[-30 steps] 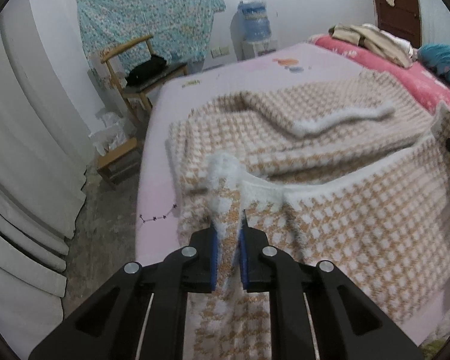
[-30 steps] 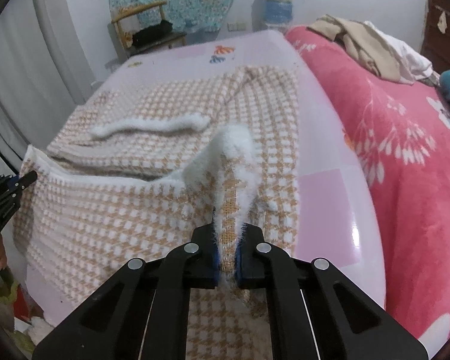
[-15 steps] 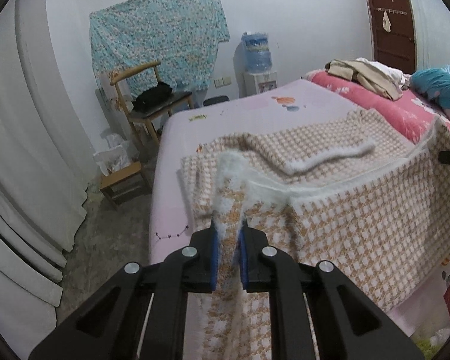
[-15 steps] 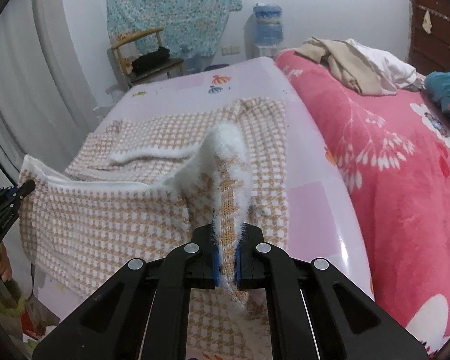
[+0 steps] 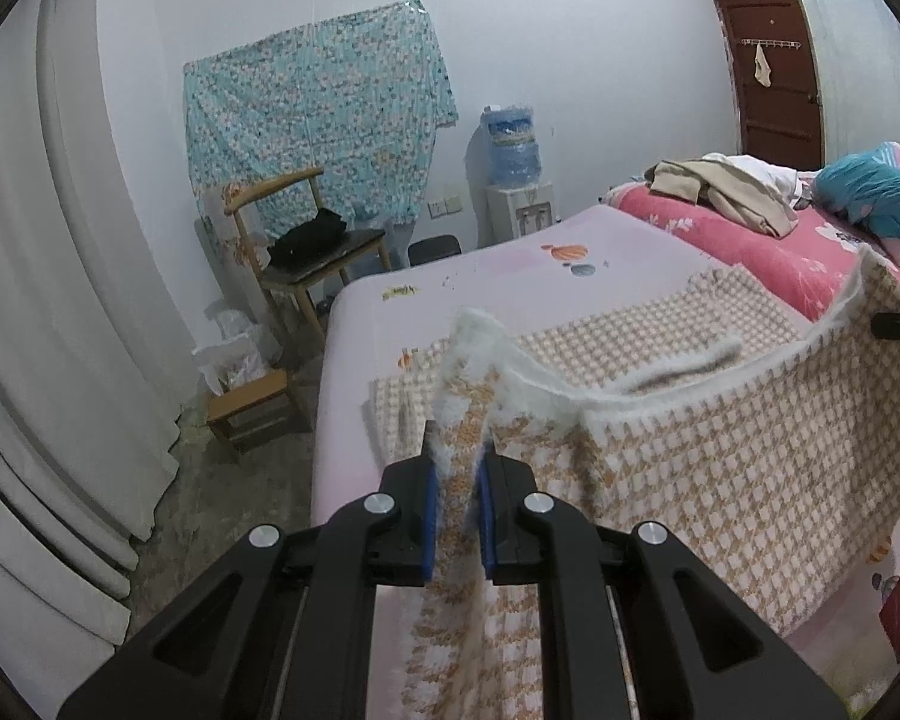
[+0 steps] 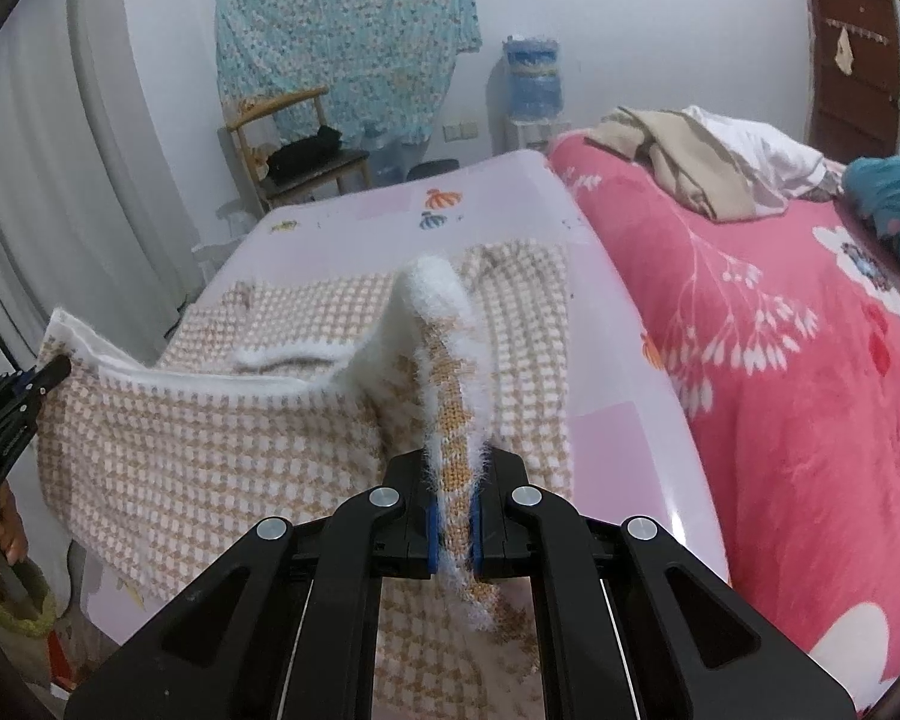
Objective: Fold large clothes
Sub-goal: 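Lift the trim edge with both grippers and fold it over the coat, then lower the folded edge onto the coat and open both grippers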
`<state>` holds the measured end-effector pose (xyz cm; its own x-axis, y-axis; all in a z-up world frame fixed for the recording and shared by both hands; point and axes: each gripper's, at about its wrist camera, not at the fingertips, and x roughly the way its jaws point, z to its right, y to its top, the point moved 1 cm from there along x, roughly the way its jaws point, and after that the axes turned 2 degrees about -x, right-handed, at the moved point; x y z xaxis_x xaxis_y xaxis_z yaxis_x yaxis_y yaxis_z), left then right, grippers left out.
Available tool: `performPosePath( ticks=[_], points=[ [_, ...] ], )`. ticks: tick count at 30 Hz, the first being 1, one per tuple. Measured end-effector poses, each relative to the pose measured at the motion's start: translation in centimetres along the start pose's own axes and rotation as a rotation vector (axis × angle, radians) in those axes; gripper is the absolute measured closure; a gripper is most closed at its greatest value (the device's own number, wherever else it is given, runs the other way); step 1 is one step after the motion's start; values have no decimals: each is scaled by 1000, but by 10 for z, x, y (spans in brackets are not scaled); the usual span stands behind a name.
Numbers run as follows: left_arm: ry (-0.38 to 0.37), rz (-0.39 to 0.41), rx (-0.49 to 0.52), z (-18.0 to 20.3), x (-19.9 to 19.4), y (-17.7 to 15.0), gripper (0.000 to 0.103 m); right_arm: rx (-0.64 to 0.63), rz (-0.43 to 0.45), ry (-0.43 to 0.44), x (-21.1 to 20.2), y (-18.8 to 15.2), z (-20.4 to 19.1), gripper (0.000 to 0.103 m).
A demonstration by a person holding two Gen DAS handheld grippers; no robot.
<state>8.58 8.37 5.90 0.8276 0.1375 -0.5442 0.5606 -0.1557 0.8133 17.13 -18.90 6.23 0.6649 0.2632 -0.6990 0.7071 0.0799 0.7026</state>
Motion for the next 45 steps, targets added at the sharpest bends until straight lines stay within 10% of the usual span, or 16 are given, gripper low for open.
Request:
performPosePath(
  ticks=[20,32,37,39,42,45],
  points=[
    [-4,130,25,-32,56,87,92,-78,158,13,28,101,7,98],
    [-140,-284,-202,-79,254,98,92,-28,-81,92,192,163,32,97],
    [-196,-433,-295,-87,298,75,83,32,-208,125,239,154,52,74],
    [-213,-436,-346,-94,300,71,73,57,-223,118,245,152,63,47],
    [-187,-395,-424,-112,290,73,47,179,-213,151,241,151,93,40],
    [-179,-357,-466,-127,273,75,44,262,-201,147,231,149,111,40]
  ],
)
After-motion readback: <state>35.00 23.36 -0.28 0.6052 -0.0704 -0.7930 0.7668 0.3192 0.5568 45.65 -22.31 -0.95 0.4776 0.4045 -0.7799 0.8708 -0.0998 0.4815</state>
